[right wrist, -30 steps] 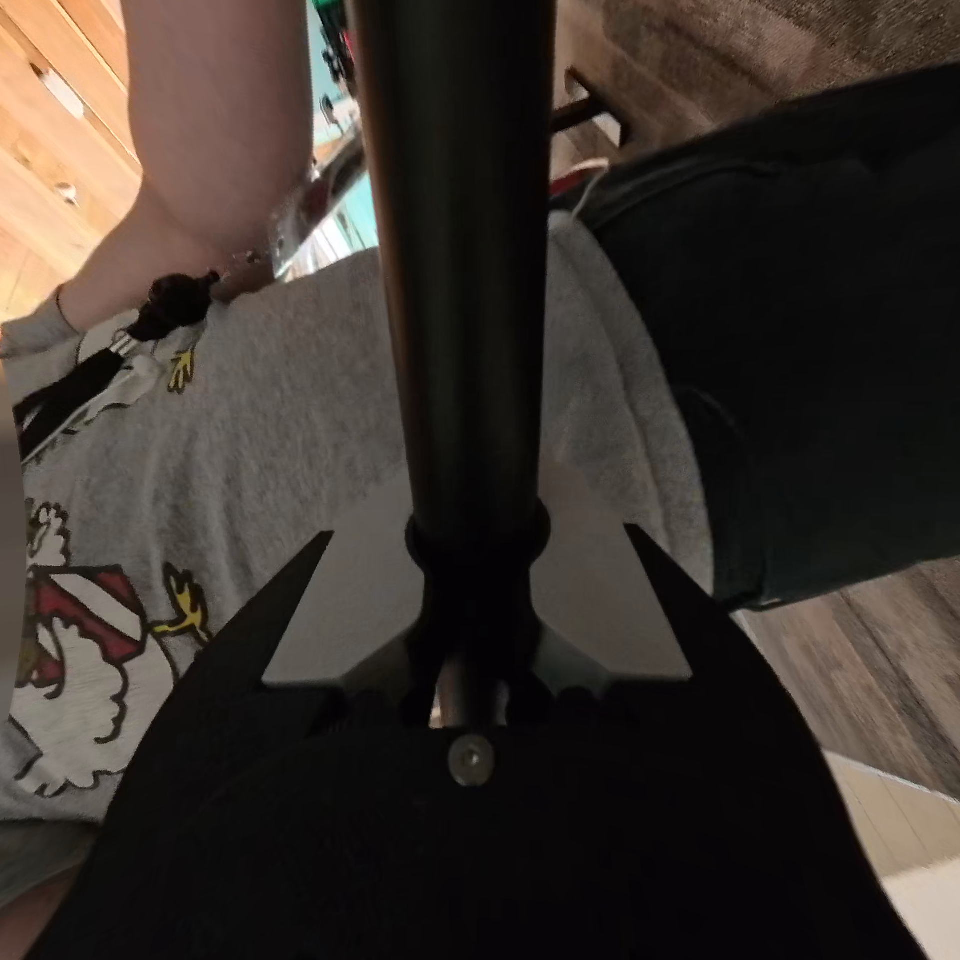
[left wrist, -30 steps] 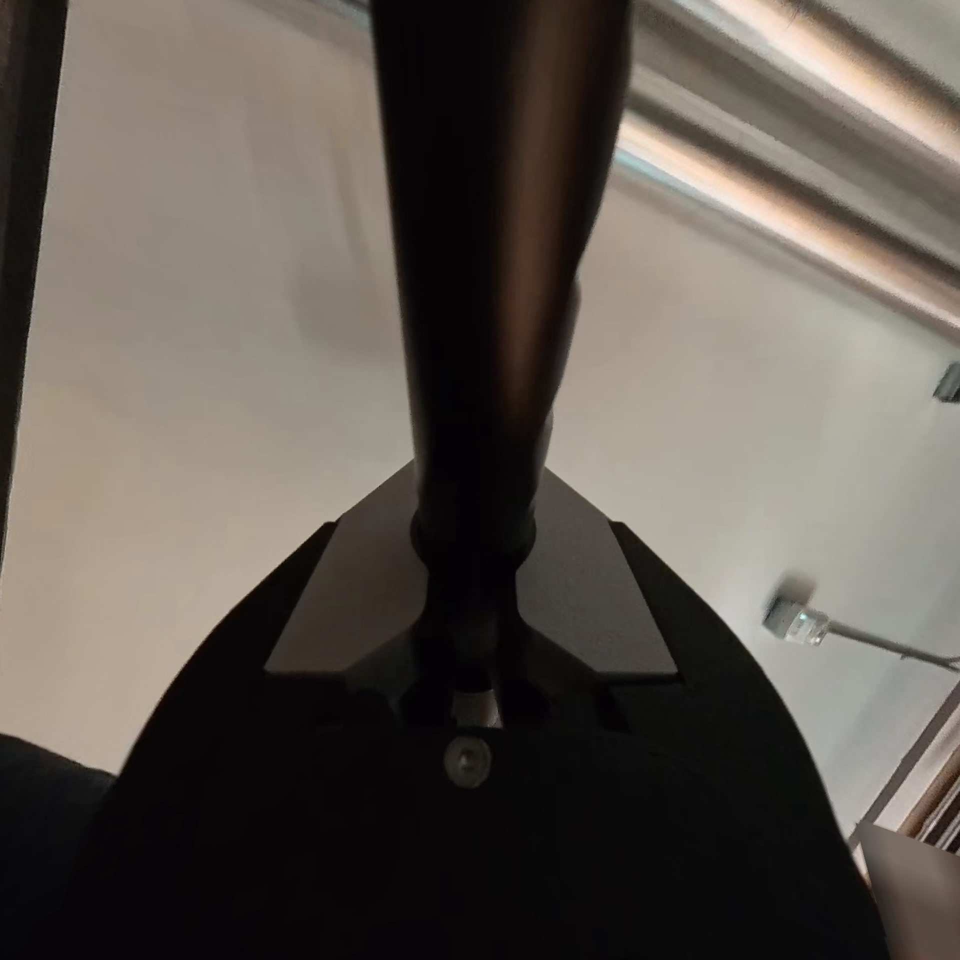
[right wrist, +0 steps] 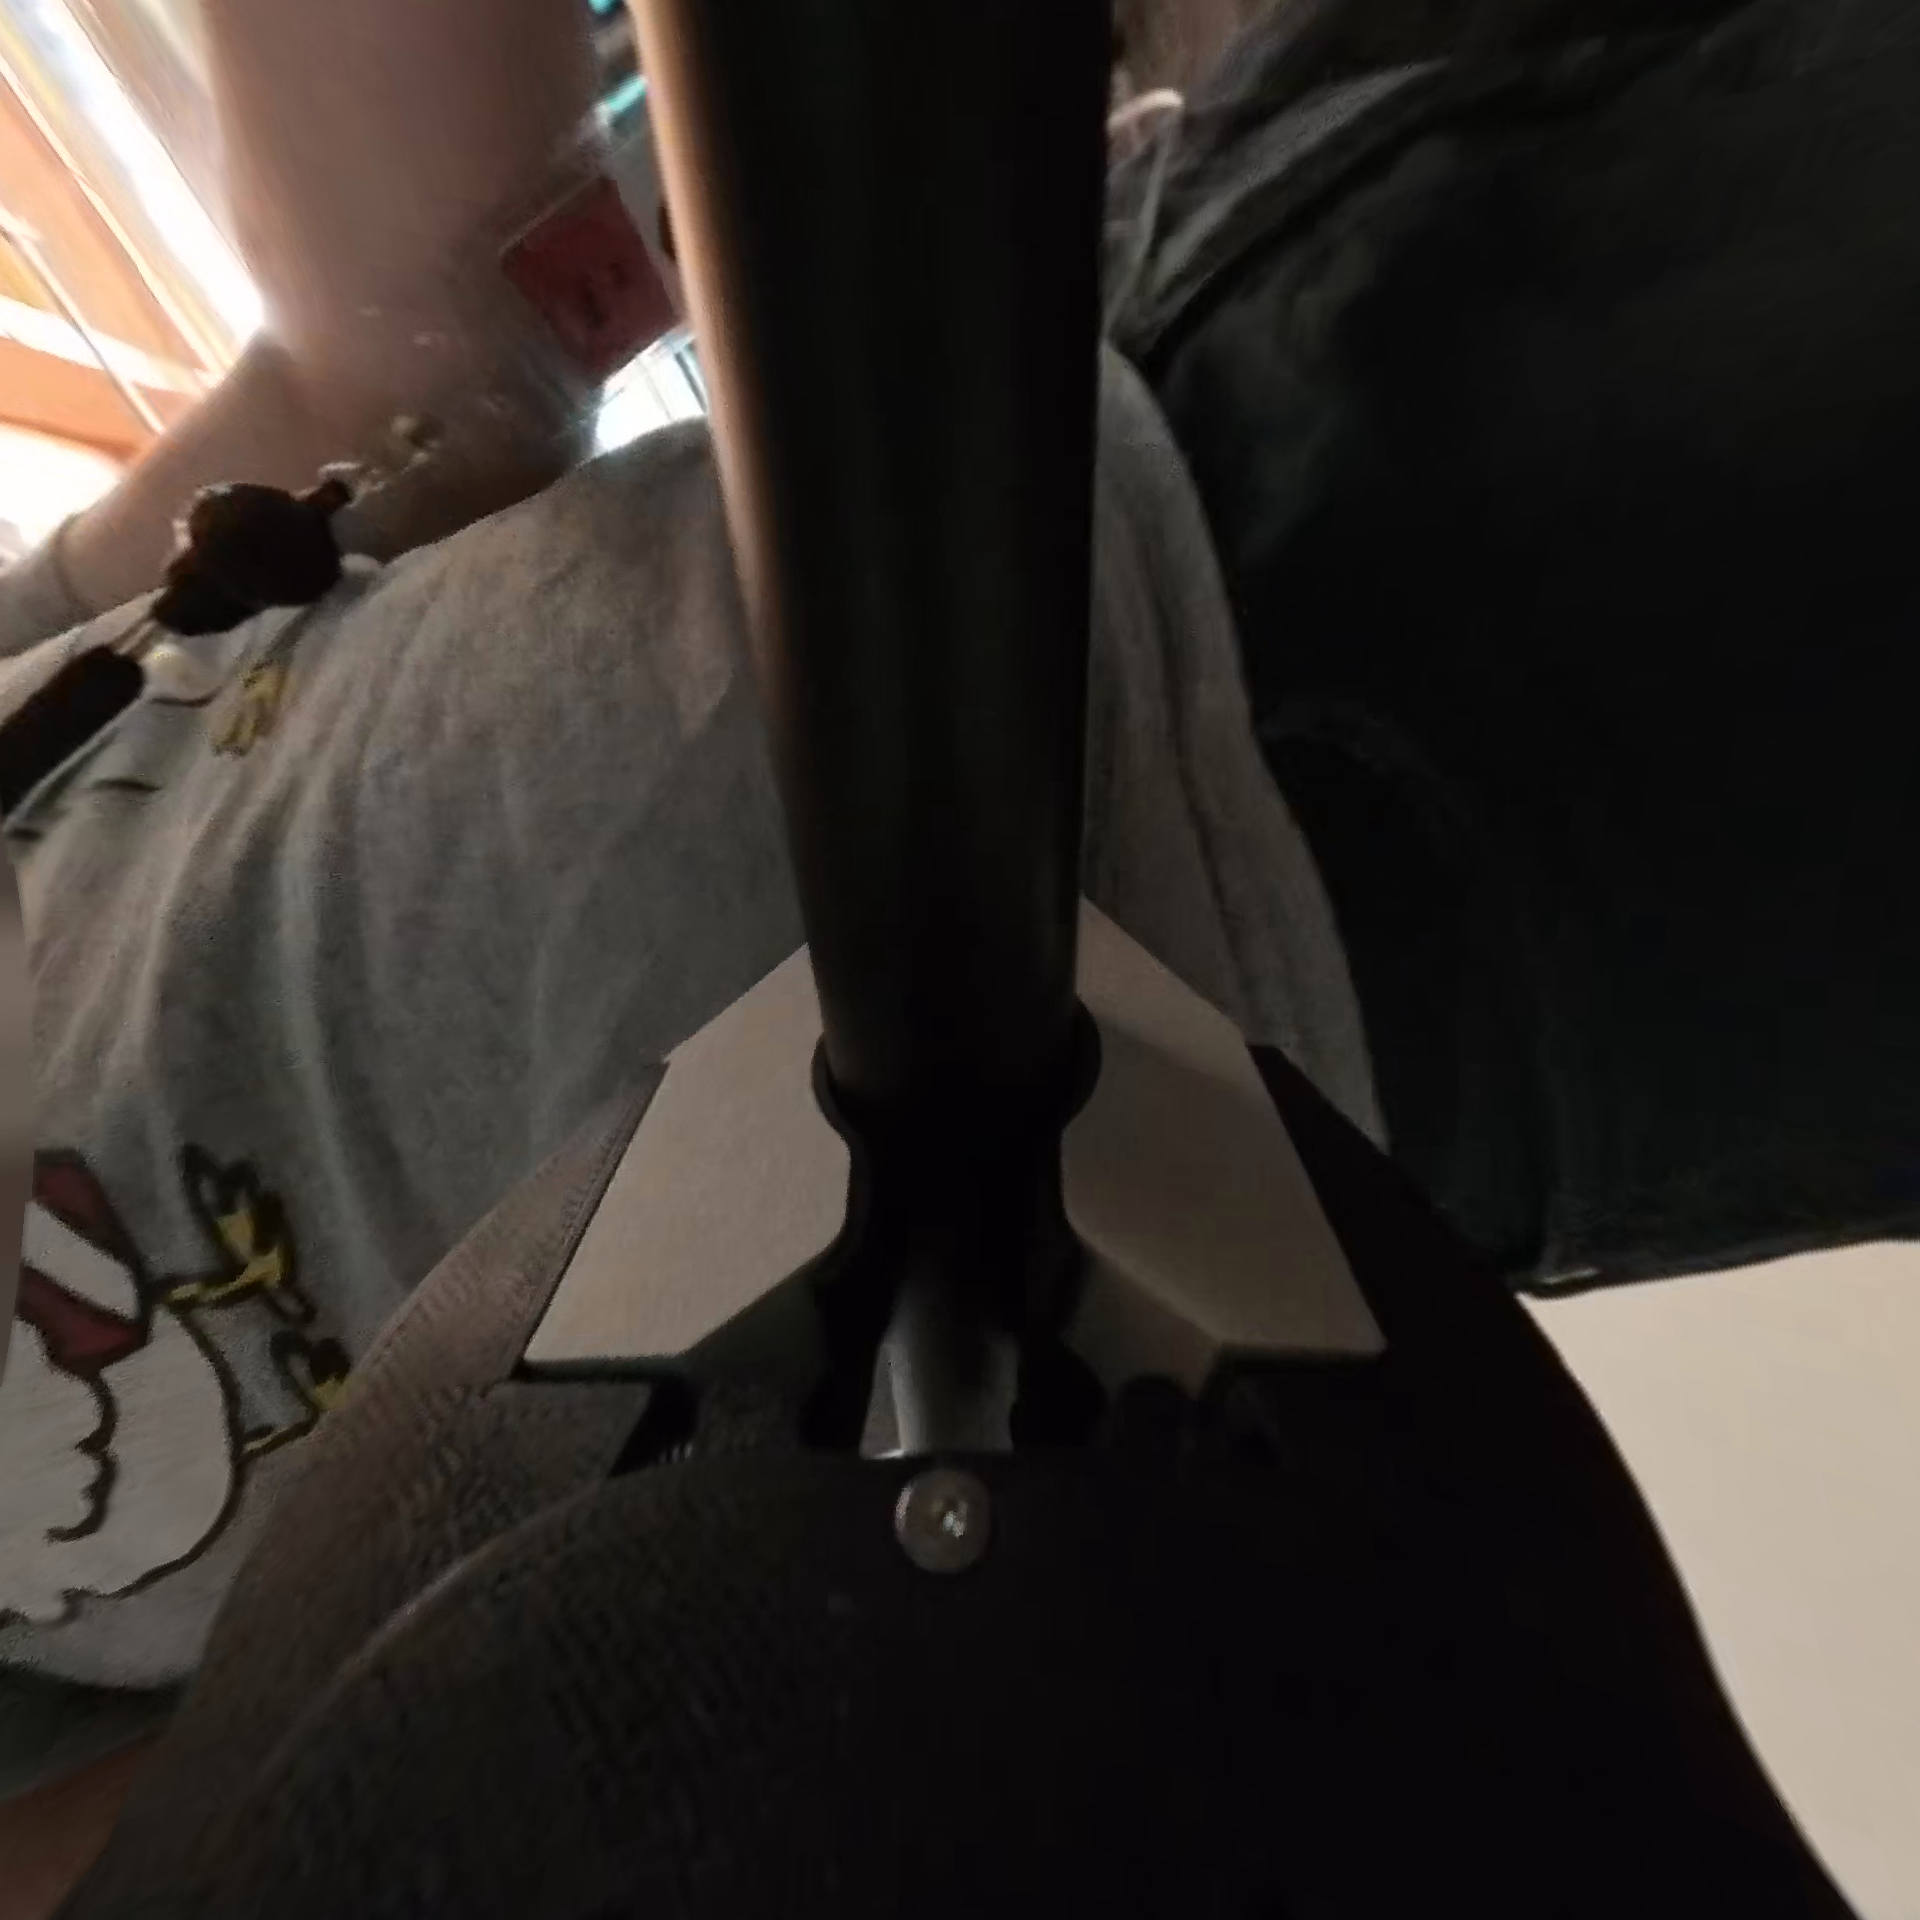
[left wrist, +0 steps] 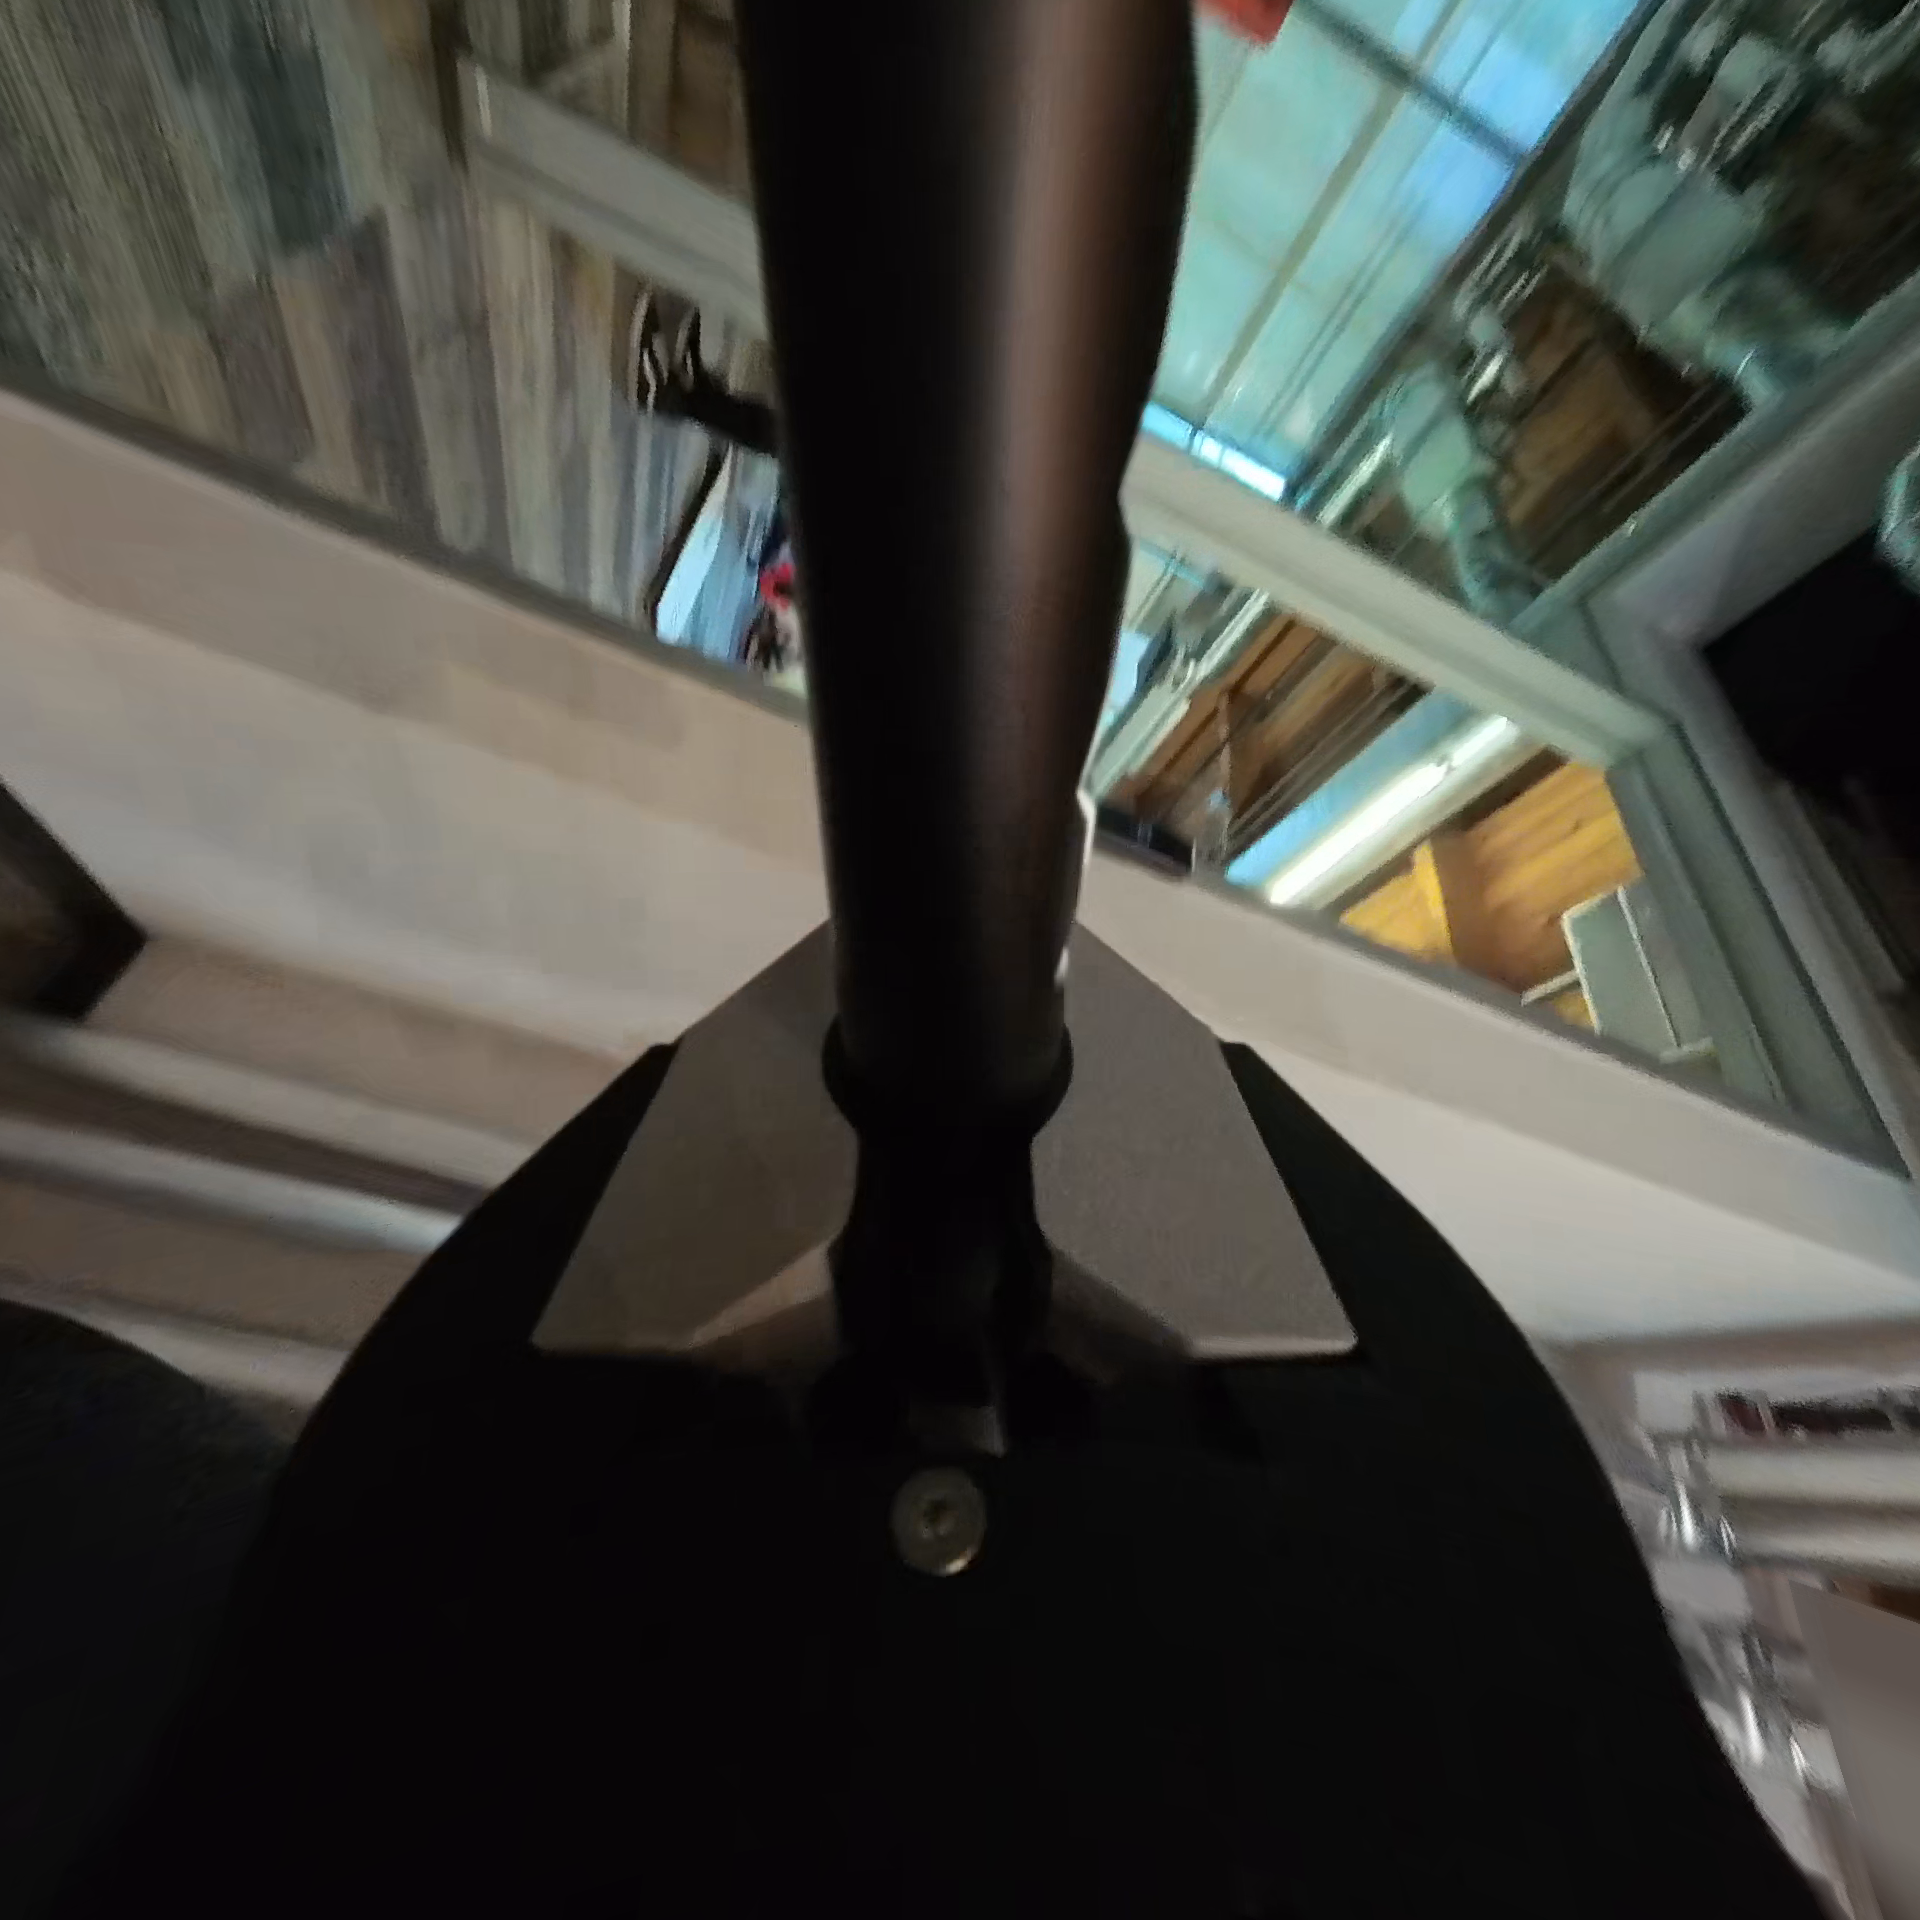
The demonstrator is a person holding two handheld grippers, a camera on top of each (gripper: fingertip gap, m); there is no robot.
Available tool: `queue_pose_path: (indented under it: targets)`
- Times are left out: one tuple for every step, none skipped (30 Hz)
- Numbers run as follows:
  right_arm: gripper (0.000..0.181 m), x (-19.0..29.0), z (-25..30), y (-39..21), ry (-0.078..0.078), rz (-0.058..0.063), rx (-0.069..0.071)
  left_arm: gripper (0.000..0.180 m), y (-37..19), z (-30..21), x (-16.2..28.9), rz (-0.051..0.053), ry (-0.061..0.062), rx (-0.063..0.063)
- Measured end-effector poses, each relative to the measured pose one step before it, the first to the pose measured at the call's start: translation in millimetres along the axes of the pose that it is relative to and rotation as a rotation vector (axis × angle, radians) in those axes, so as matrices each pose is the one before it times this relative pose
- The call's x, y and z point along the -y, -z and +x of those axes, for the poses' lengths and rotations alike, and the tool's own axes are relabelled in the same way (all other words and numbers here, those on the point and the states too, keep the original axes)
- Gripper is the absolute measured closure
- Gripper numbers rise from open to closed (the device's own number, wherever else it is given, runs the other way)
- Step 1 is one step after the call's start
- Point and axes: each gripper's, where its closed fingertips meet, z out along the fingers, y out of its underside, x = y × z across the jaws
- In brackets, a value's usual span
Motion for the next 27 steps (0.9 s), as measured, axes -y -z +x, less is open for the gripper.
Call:
queue_pose_path:
  targets:
    - [0.156, 4.53, 2.72, 19.29, 0.0025, -0.0361, -0.0228, 0.165, -8.26, 2.35, 11.49, 0.0460, 0.0106, -0.0062]
    - [0.156, 0.60, 1.37, 18.19, 0.0046, -0.0406, -0.0177, 0.165, -7.77, 3.38, 7.36, 0.0323, 0.0050, -0.0066]
    - [0.156, 0.64, -0.44, 18.20, 0.0057, -0.0347, -0.0125, 0.165, -7.58, 4.56, 5.80, 0.0265, -0.0001, -0.0045]
    - [0.156, -1.27, -0.91, 17.19, 0.0055, -0.0314, -0.0063, 0.165, -6.86, 4.55, 4.60, 0.0273, -0.0003, -0.0017]
    - [0.156, -0.84, -1.95, 16.12, 0.0026, -0.0264, 0.0015, 0.165, -6.23, 4.32, 3.69, 0.0278, 0.0010, -0.0032]
    - [0.157, -0.94, -1.65, 14.72, 0.0019, -0.0234, 0.0023, 0.165, -5.45, 3.21, 2.75, 0.0231, -0.0014, -0.0051]
    - [0.157, -1.49, 0.69, 12.63, -0.0020, -0.0181, -0.0051, 0.165, -4.42, 1.15, 2.17, 0.0173, -0.0006, -0.0043]
    - [0.157, 0.46, 1.66, 10.46, -0.0030, -0.0092, -0.0100, 0.165, -2.66, -1.09, 2.28, 0.0188, 0.0093, -0.0040]
    - [0.151, 1.27, 1.76, 8.95, -0.0045, -0.0023, -0.0073, 0.165, -0.92, -3.10, 2.23, 0.0218, 0.0178, -0.0030]
    - [0.151, 0.85, 1.70, 7.31, -0.0056, -0.0055, -0.0031, 0.165, 0.31, -4.50, 2.23, 0.0234, 0.0182, 0.0022]
    - [0.151, 1.14, 0.64, 5.53, -0.0049, -0.0118, 0.0052, 0.165, 1.62, -4.19, 2.53, 0.0245, 0.0153, 0.0064]
    - [0.151, 1.63, -0.66, 4.55, -0.0041, -0.0125, 0.0140, 0.165, 2.48, -4.04, 2.86, 0.0240, 0.0092, 0.0089]
    - [0.150, 3.12, -0.51, 6.06, -0.0053, -0.0082, 0.0151, 0.165, 2.76, -3.72, 3.76, 0.0204, 0.0058, 0.0096]
    - [0.151, 4.91, 0.50, 4.46, -0.0039, -0.0033, 0.0071, 0.165, 2.77, -3.52, 4.93, 0.0186, 0.0079, 0.0076]
    - [0.151, 6.69, 3.38, 1.86, 0.0002, 0.0008, -0.0043, 0.165, 2.76, -3.19, 5.85, 0.0215, 0.0102, 0.0051]
    - [0.150, 5.65, 1.74, 3.61, 0.0029, -0.0062, -0.0138, 0.165, 2.72, -2.29, 6.31, 0.0206, 0.0094, 0.0018]
    - [0.150, 4.64, 1.75, 2.94, 0.0079, -0.0165, -0.0198, 0.165, 2.20, -1.42, 6.04, 0.0173, 0.0056, -0.0022]
    - [0.150, 4.44, 1.34, 2.32, 0.0084, -0.0155, -0.0192, 0.165, 1.68, -0.29, 5.84, 0.0168, 0.0031, -0.0047]
    - [0.150, 4.51, 1.51, 1.89, 0.0105, -0.0120, -0.0222, 0.165, 1.59, 0.81, 5.41, 0.0137, 0.0011, -0.0040]
    - [0.150, 4.44, 0.63, 1.18, 0.0119, -0.0089, -0.0197, 0.165, 1.90, 1.55, 5.09, 0.0080, -0.0036, -0.0021]
    - [0.150, 1.80, 1.63, 1.27, 0.0080, -0.0125, -0.0122, 0.165, 1.47, 1.94, 3.57, -0.0006, -0.0071, -0.0016]
    - [0.150, 1.44, 0.47, 1.40, 0.0041, -0.0058, -0.0049, 0.165, 0.18, 1.24, 1.23, -0.0046, -0.0053, 0.0002]
    - [0.150, 1.68, 1.91, -0.76, -0.0003, 0.0004, -0.0040, 0.165, 0.02, -0.26, 0.38, -0.0030, -0.0004, 0.0026]
    - [0.150, 0.66, 0.44, -0.42, -0.0038, -0.0005, -0.0024, 0.164, 0.15, -0.85, 0.46, -0.0009, 0.0006, 0.0019]
    - [0.150, 1.08, -0.08, -1.10, -0.0022, -0.0018, -0.0054, 0.165, 0.84, -0.25, 1.04, -0.0003, 0.0006, -0.0016]
    - [0.150, 2.13, -0.69, -2.20, -0.0011, -0.0023, -0.0056, 0.165, 1.90, -0.14, 1.57, -0.0020, 0.0018, -0.0034]
    - [0.150, 2.15, -1.33, -2.85, 0.0003, -0.0019, -0.0074, 0.165, 2.87, 0.09, 2.10, -0.0027, 0.0019, -0.0038]
